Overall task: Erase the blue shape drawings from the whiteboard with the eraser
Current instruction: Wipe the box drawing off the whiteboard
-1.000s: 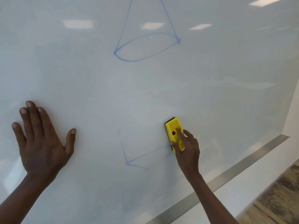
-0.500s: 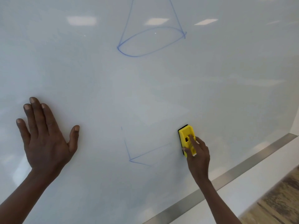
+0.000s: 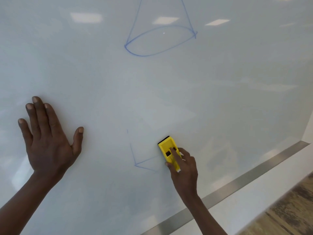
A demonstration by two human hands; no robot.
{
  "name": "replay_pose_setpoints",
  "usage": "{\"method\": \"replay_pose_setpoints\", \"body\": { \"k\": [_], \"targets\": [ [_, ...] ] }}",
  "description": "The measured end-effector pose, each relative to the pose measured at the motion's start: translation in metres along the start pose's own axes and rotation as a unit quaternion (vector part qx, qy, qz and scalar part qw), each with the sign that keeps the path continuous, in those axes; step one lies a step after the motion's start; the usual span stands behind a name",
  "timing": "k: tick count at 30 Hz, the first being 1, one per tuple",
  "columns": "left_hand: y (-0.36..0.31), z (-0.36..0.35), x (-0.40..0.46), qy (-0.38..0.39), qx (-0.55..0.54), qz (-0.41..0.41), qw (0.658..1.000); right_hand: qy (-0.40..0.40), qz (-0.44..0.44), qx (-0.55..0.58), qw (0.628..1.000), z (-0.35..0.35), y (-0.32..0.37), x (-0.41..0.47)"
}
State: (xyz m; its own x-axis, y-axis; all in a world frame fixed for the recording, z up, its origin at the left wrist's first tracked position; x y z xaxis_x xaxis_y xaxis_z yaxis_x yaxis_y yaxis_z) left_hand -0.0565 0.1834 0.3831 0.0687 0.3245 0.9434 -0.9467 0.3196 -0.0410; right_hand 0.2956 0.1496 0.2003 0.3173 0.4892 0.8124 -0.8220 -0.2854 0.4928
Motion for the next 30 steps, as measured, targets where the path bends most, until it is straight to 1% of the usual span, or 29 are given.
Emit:
{"method": "replay_pose_setpoints", "body": {
  "k": [3,5,10,13,15,19,23,26,30],
  "targets": [
    [0.004,-0.004,0.001,-0.009,0.001,0.004,1.0,0.023,-0.002,-0.001,1.0,-0.005,-0.004,-0.011],
    [0.007,-0.006,0.0,-0.017,0.006,-0.002,1.0,0.024,-0.01,-0.005,1.0,-0.002,-0.016,-0.015],
    [0.009,-0.006,-0.002,-0.04,0.02,-0.003,0.999,-0.018,-0.059,-0.007,0.998,0.013,-0.05,0.001],
    [0.009,-0.006,-0.002,-0.041,0.014,-0.003,0.999,-0.028,-0.081,-0.021,0.996,0.018,-0.052,0.017],
    [0.009,-0.006,-0.003,-0.043,0.013,-0.006,0.999,-0.029,-0.068,-0.024,0.997,0.017,-0.042,0.021],
    [0.008,-0.007,-0.002,-0.039,0.017,-0.021,0.999,-0.002,0.0,-0.024,1.0,0.005,-0.008,0.009],
    [0.01,-0.008,-0.003,-0.037,0.016,-0.017,0.999,0.038,0.011,-0.018,0.999,-0.01,-0.001,-0.02],
    [0.01,-0.007,-0.004,-0.045,0.018,-0.01,0.999,0.043,-0.013,-0.017,0.999,-0.01,-0.019,-0.029],
    [0.011,-0.009,-0.004,-0.05,0.027,-0.013,0.998,0.003,-0.065,-0.022,0.998,0.003,-0.043,-0.013]
  ]
}}
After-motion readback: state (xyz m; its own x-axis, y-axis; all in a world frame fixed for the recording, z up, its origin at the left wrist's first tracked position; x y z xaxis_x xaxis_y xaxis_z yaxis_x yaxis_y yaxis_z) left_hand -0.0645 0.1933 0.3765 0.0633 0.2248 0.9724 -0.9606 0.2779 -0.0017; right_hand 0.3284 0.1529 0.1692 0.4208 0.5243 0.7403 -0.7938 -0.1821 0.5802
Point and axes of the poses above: each hand's wrist, its own x-axis towards the middle knuckle, its own z-axis out of the back of the hand, y = z × x, the point moved 8 cm from there along x, towards the middle knuckle, and after that the axes turned 3 degrees about z, right-handed, at the moved point
